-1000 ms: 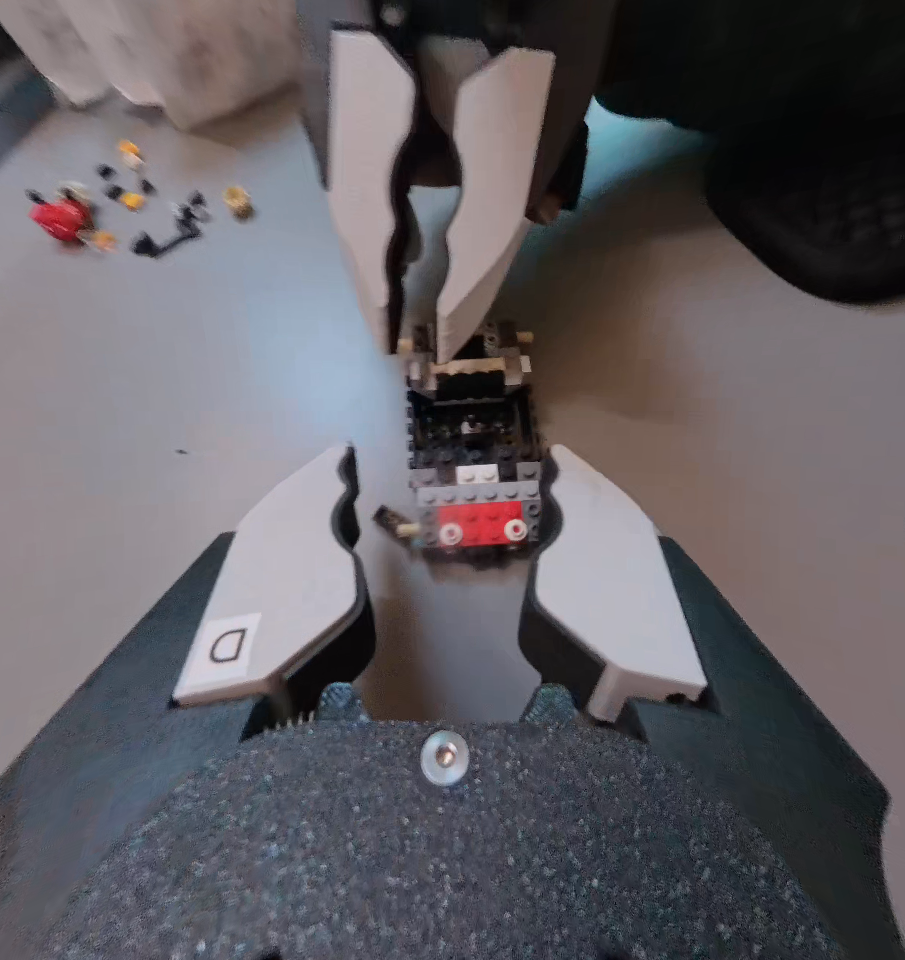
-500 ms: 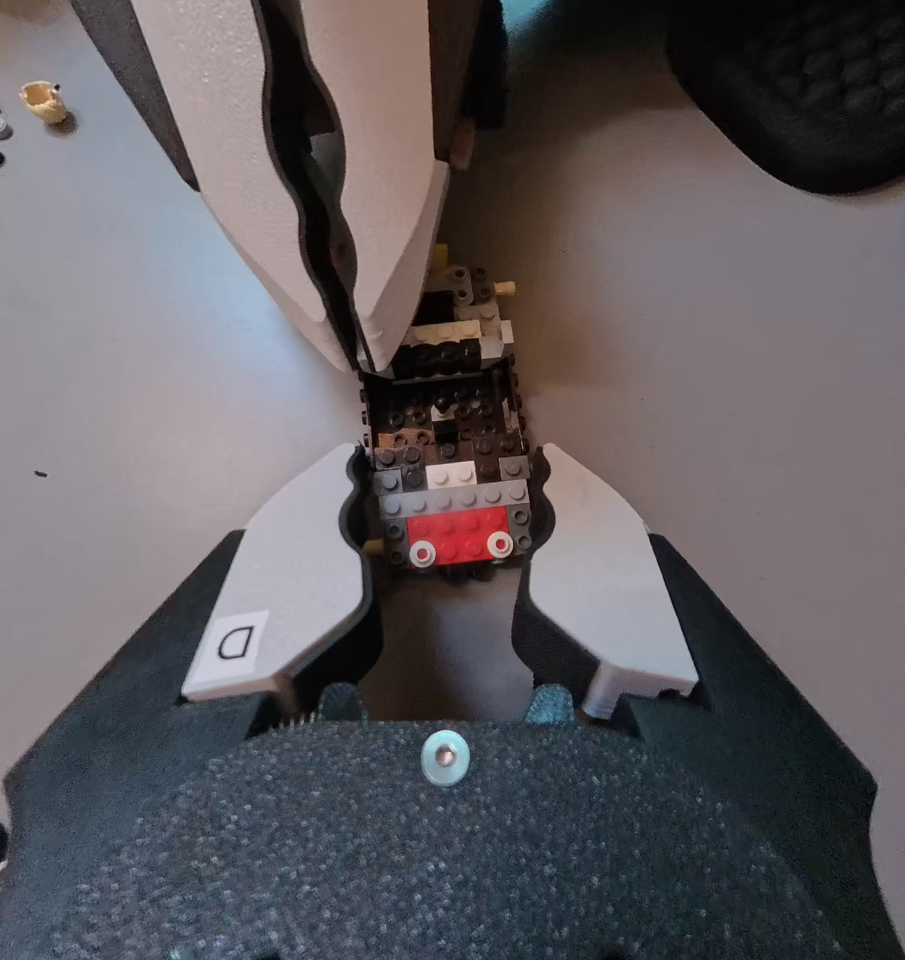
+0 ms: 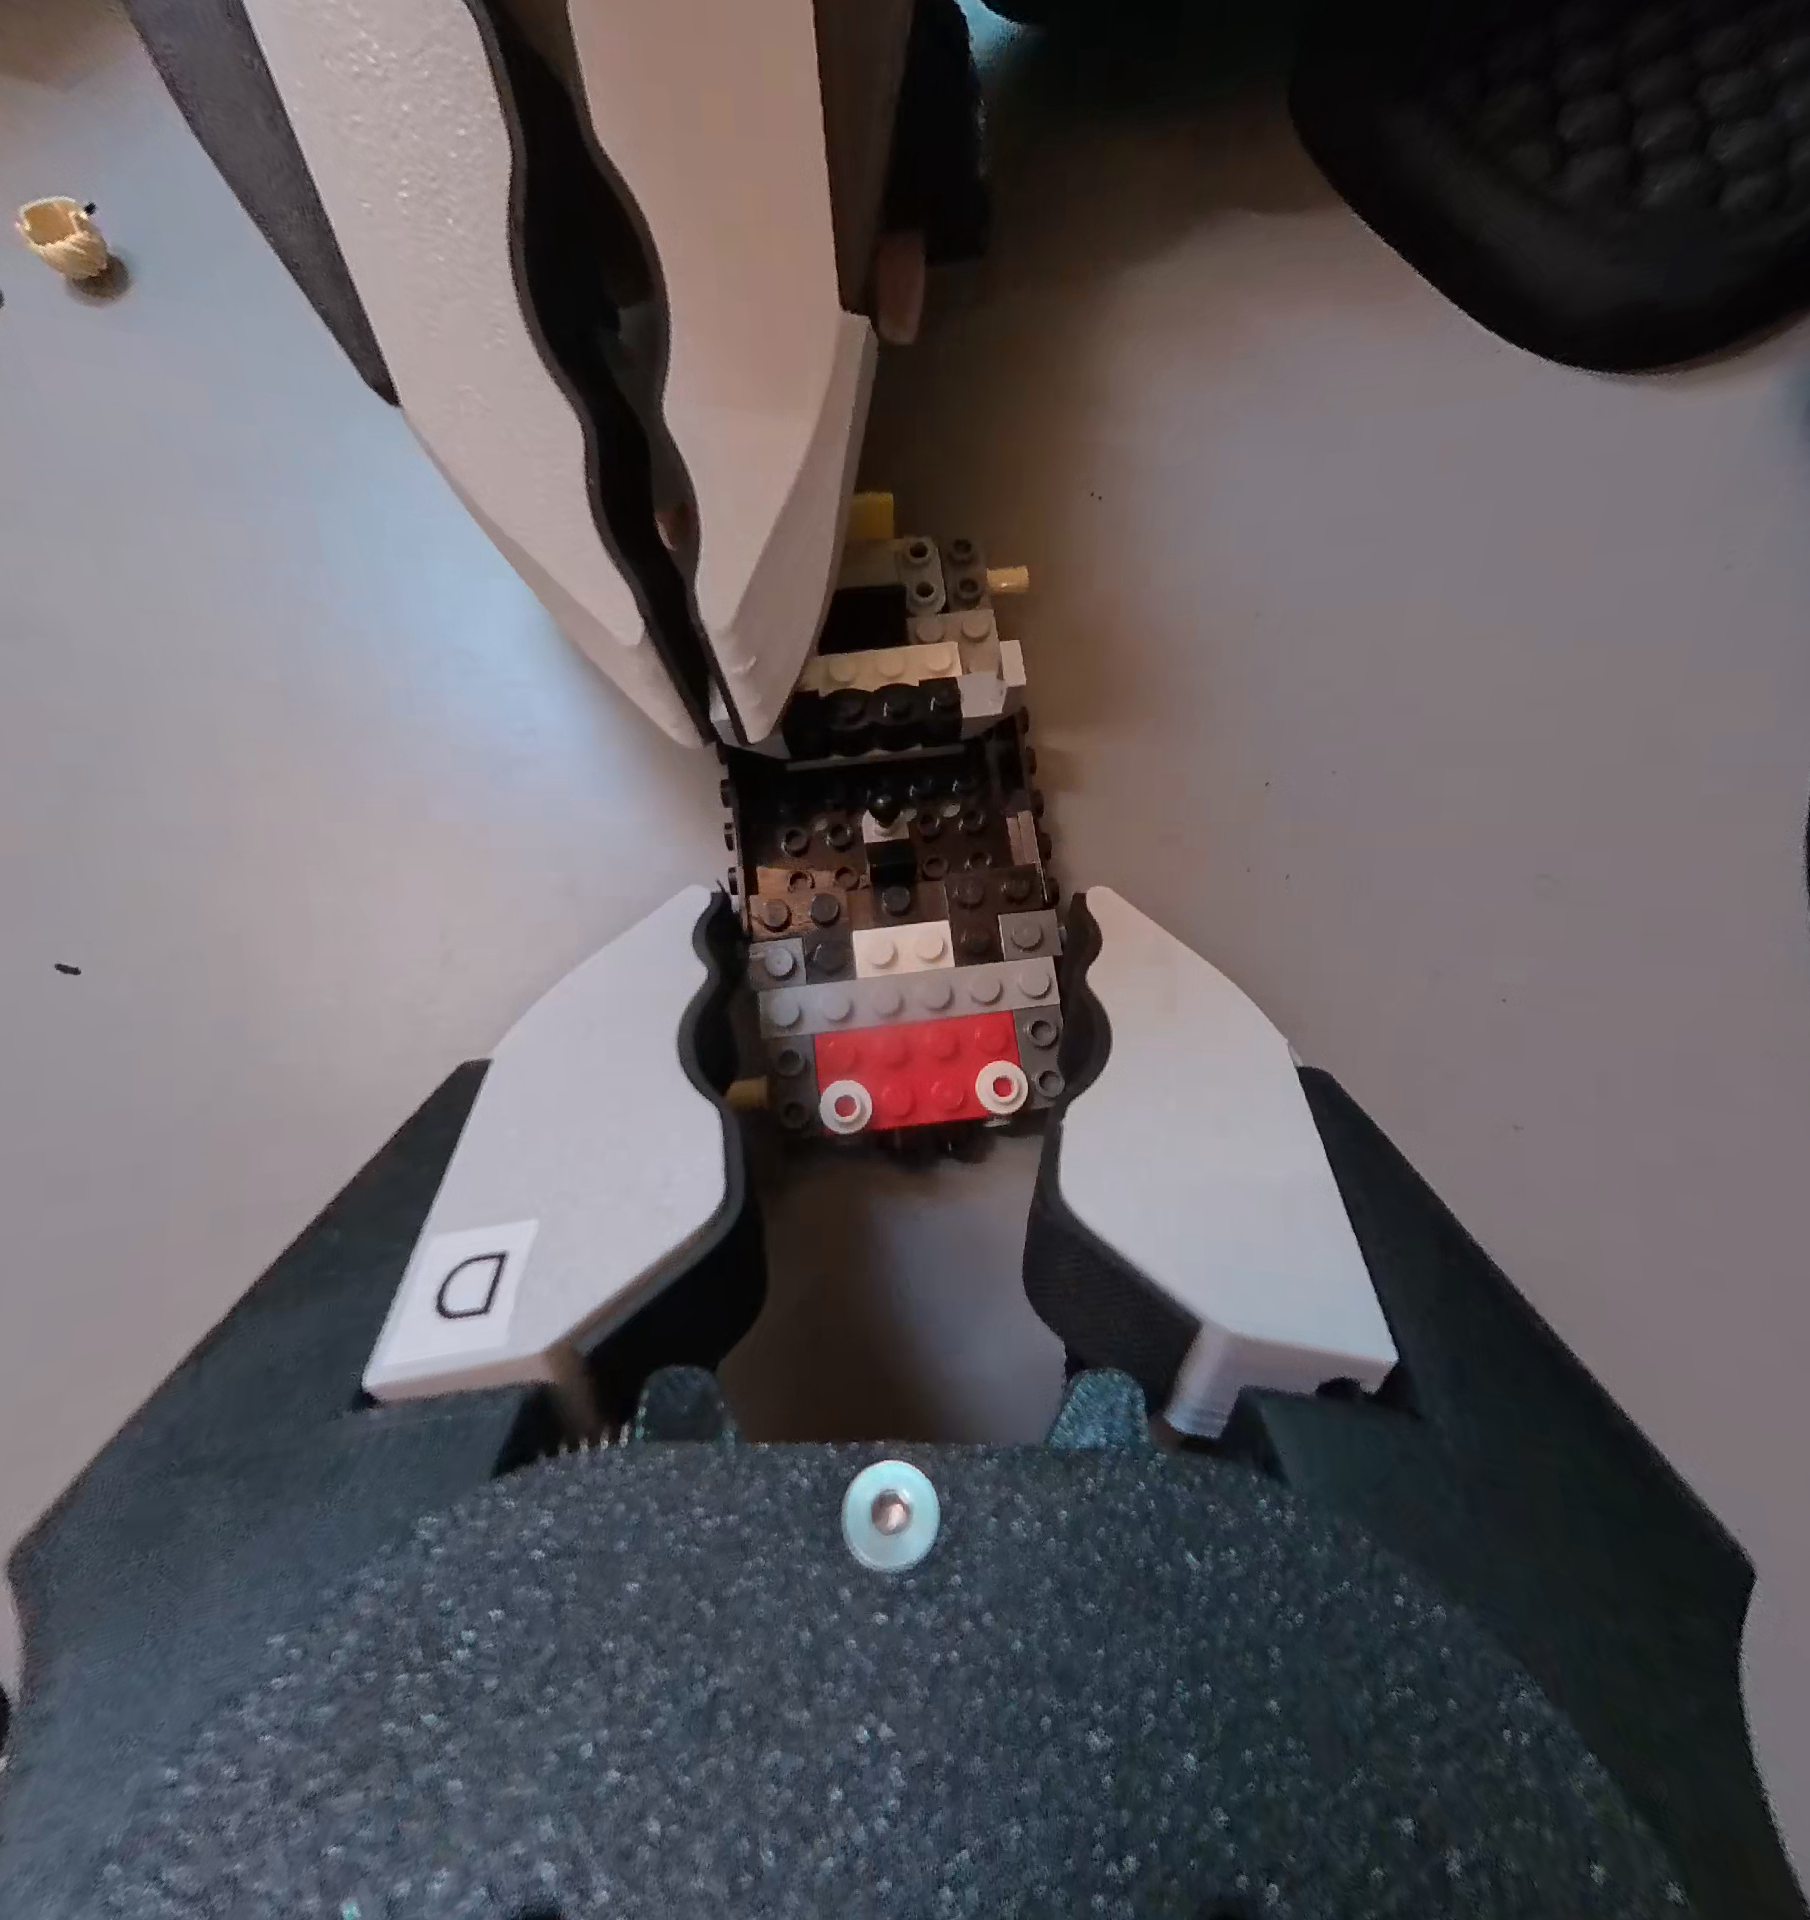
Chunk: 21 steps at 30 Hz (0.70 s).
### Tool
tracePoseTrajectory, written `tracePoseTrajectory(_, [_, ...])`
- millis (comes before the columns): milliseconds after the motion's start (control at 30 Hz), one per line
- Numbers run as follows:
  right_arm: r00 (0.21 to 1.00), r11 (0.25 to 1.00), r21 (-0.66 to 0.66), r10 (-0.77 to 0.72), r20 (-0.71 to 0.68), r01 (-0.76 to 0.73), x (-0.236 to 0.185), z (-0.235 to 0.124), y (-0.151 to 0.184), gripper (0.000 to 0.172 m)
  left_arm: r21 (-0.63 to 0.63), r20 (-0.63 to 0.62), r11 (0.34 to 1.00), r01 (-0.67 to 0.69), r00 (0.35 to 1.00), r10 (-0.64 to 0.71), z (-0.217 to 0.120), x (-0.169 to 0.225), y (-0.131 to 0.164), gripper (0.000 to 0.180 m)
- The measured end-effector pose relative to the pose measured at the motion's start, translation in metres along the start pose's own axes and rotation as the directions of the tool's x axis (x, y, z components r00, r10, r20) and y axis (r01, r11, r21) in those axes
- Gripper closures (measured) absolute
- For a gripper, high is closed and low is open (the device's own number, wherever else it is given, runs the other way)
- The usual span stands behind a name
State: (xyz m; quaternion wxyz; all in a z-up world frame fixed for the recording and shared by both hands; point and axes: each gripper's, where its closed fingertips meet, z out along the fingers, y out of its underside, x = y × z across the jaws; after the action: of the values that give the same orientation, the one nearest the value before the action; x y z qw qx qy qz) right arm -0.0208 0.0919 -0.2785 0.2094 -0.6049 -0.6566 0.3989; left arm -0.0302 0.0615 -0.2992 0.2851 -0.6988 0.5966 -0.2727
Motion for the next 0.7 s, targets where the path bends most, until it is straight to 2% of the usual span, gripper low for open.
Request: tracePoseTrajectory(700, [1.000,0.998,0.056,0.020,-0.025,-0.018,0.0029,-0.0026,-0.0049,0.167,0.018,0.040,0.999,-0.029,0.999,0.028,-0.0039,-0.0055,0.0011,0.122])
